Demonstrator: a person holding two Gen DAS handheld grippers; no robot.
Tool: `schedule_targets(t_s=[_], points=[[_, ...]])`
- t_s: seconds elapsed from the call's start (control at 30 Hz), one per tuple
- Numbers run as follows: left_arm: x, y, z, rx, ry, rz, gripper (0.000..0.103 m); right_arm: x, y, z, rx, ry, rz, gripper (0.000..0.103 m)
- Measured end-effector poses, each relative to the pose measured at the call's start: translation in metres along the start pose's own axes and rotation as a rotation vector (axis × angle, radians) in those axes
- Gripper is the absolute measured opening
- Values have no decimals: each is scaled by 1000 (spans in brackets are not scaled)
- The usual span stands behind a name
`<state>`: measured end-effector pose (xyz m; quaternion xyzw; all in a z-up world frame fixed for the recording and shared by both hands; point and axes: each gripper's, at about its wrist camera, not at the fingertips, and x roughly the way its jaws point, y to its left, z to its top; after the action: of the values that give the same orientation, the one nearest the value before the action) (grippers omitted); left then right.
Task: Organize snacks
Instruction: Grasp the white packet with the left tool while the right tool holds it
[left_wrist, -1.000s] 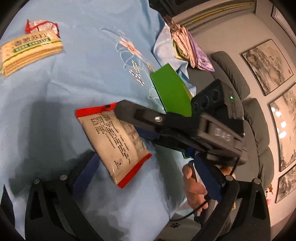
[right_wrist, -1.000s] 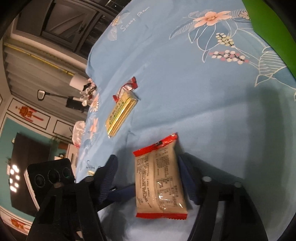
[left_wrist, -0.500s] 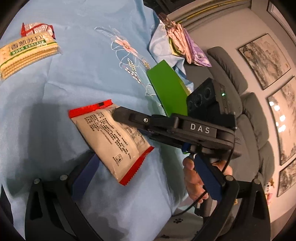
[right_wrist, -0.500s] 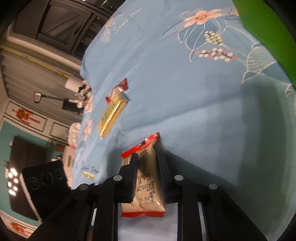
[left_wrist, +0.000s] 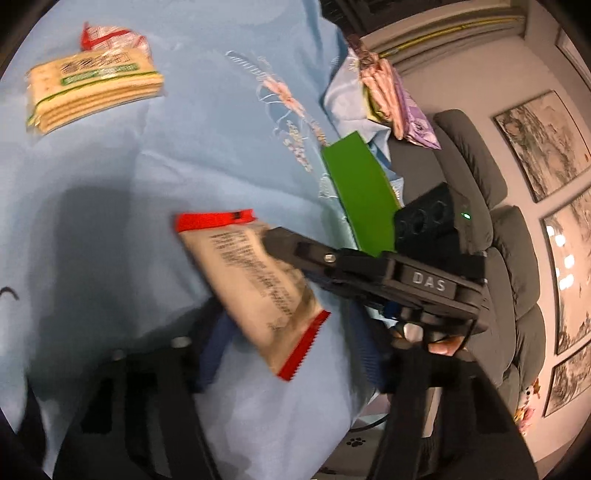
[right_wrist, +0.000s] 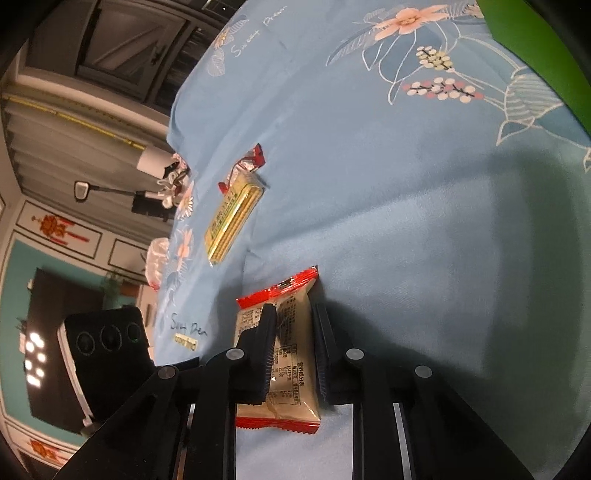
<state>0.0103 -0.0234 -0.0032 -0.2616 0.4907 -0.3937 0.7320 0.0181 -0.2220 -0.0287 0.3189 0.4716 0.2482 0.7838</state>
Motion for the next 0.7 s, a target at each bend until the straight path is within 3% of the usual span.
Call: schedule_targets(t_s=[0.1,0.23,0.43,0.6,0.7], points=[[0,10,2,-30,3,8,31,0,5,-1,-20,-14,-34,21],[0,17,2,-52,12,25,22,2,13,-3,-72,-38,-96,21],[1,-12,-4,59,1,133,20,-1,36,-11,-151,-82,-204,21],[1,-26,-11,118,2,148,20,-9,41,-18,-136,-105,-156,21],[8,-16,-12,67,27,133,21,-8,34,-18,-102,-96,-153,21]])
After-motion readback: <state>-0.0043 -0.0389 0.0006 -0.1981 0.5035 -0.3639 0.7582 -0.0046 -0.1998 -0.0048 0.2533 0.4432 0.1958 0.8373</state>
